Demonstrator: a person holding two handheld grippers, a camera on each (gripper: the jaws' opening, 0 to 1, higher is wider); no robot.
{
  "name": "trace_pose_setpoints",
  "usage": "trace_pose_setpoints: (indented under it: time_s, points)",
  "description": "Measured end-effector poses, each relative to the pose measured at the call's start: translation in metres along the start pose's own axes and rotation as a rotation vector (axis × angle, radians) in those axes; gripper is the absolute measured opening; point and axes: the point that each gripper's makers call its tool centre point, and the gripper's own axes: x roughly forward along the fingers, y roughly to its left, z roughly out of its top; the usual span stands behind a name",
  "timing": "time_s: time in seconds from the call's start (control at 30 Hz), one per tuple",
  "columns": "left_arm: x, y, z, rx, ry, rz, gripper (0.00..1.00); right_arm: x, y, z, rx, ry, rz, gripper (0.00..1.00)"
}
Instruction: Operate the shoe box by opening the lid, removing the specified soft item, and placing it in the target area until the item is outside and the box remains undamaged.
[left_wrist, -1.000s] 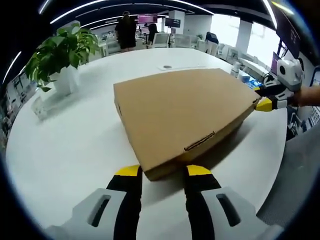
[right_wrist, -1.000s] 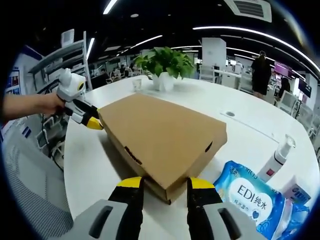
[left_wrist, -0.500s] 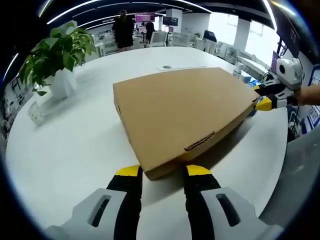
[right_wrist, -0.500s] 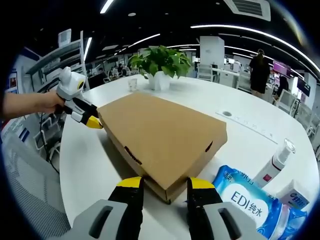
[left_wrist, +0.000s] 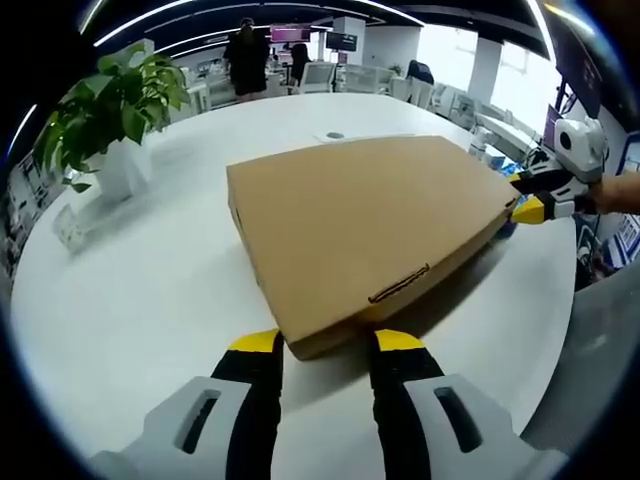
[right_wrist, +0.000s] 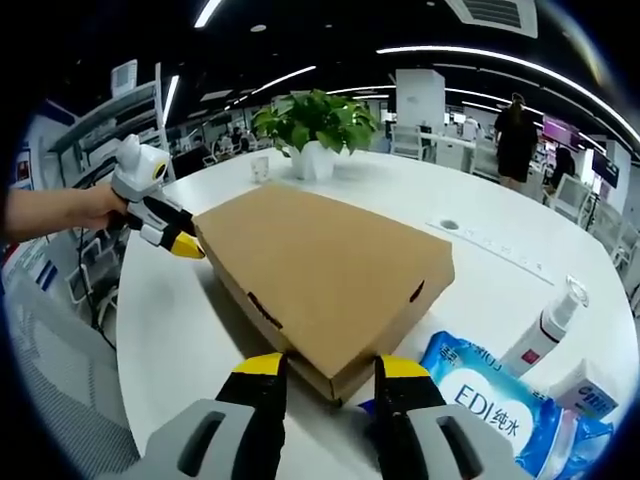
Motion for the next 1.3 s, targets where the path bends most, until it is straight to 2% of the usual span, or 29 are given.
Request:
trace_pose_setpoints:
  time_s: [0.17, 0.33, 0.5, 0.77, 1.0, 1.3]
  points:
    - [-0.004, -0.001, -0.002, -0.024, -0.017, 0.004, 0.34, -0.007, -0.001, 0.002, -0.001, -0.027, -0.024, 0.31]
    - [-0.018, 0.003, -0.002, -0.011, -0.035, 0.032, 0.35, -0.02, -0.005, 0.008, 0.008, -0.065, -0.046, 0.35]
    - [-0.038, 0.0, 0.003, -0.003, -0.084, 0.051, 0.35, -0.039, -0.011, 0.009, 0.028, -0.088, -0.078, 0.44]
    - [-0.067, -0.012, 0.006, -0.001, -0.137, 0.056, 0.42, -0.077, -0.018, 0.006, 0.029, -0.12, -0.128, 0.5]
    - [-0.09, -0.029, 0.007, -0.001, -0.176, 0.045, 0.5, -0.109, -0.021, 0.0, 0.042, -0.149, -0.19, 0.63]
    - [-0.11, -0.056, 0.012, -0.003, -0.223, 0.014, 0.65, -0.145, -0.022, -0.011, 0.083, -0.181, -0.246, 0.74]
